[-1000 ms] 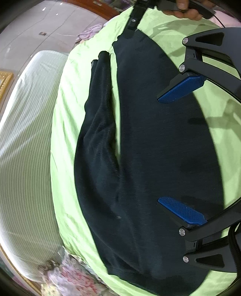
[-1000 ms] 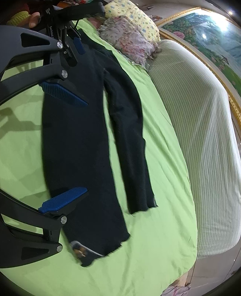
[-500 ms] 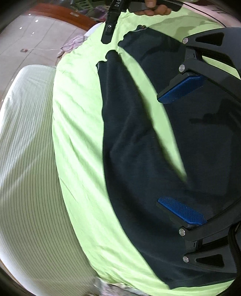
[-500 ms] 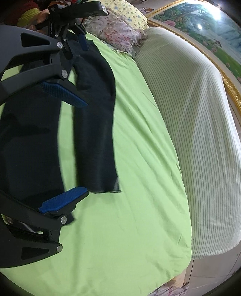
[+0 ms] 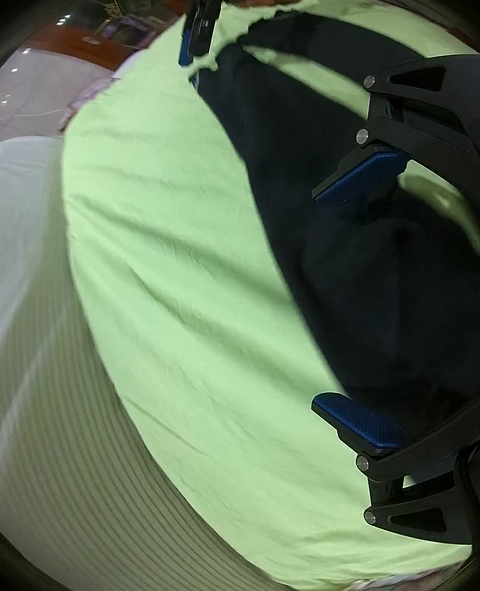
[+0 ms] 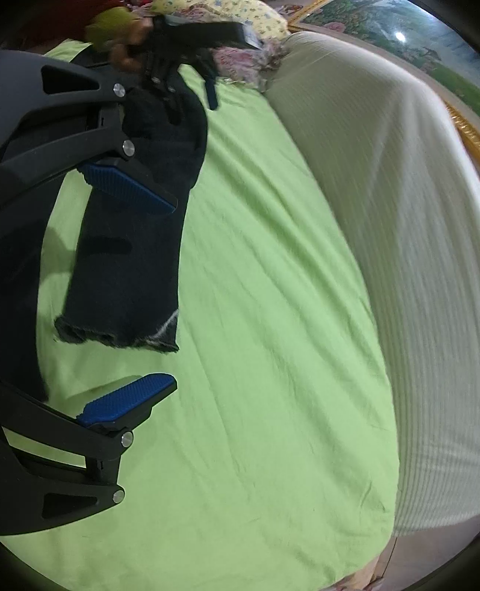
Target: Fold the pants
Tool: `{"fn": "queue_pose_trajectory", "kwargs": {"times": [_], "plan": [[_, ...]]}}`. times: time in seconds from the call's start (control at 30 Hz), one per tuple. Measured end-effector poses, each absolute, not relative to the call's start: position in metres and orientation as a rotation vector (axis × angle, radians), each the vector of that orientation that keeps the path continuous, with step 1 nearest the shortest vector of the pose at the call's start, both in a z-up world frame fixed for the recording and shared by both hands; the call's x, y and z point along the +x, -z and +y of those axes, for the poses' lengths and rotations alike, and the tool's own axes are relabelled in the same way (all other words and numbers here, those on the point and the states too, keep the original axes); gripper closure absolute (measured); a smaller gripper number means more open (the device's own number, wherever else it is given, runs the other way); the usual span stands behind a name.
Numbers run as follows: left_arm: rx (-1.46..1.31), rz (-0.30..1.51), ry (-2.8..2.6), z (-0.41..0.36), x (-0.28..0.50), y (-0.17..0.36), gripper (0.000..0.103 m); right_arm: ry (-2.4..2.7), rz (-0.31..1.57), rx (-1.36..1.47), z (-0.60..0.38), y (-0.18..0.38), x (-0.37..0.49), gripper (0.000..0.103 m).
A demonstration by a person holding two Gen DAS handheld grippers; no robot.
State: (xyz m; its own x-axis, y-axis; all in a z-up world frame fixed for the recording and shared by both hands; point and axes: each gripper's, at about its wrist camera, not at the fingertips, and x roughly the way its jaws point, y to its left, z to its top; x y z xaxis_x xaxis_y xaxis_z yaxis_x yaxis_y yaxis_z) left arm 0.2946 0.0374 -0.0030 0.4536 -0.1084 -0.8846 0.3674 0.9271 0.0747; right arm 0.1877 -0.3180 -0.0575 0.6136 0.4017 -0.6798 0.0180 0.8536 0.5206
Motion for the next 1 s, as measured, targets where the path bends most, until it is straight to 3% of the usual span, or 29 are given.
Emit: {"fn": "queue_pose_trajectory", "kwargs": {"times": [0.17, 0.23, 0.3, 0.33, 0.37, 0.4, 0.47, 0.57, 1.0], "plan": [[0.323, 1.181, 0.361, 0.033, 0.324, 0.025, 0.007, -0.300, 0.940, 0.539, -0.318, 0.068, 0.200, 0.017], [0.317, 1.232, 0.390, 0.033, 0.328, 0.034, 0.014, -0.317, 0.966, 0.524, -0.314, 0.072, 0.206, 0.027], [0.331, 1.242, 0.406, 0.031, 0.327, 0.038, 0.019, -0.312, 1.001, 0.505, -0.310, 0.077, 0.211, 0.054], [0.339, 1.236, 0.413, 0.030, 0.324, 0.038, 0.026, -0.293, 1.009, 0.487, -0.310, 0.080, 0.212, 0.065], [0.349, 1.231, 0.424, 0.029, 0.321, 0.037, 0.039, -0.279, 1.014, 0.477, -0.310, 0.081, 0.214, 0.086], [0.358, 1.227, 0.435, 0.028, 0.318, 0.035, 0.046, -0.282, 1.012, 0.482, -0.312, 0.082, 0.213, 0.086], [0.358, 1.210, 0.450, 0.027, 0.308, 0.030, 0.076, -0.284, 0.985, 0.484, -0.314, 0.078, 0.212, 0.087], [0.359, 1.181, 0.437, 0.029, 0.295, 0.019, 0.093, -0.281, 0.933, 0.455, -0.316, 0.062, 0.207, 0.088], [0.221, 1.101, 0.509, 0.038, 0.190, -0.014, 0.097, -0.426, 0.749, 0.247, -0.328, 0.017, 0.165, 0.089]]}}
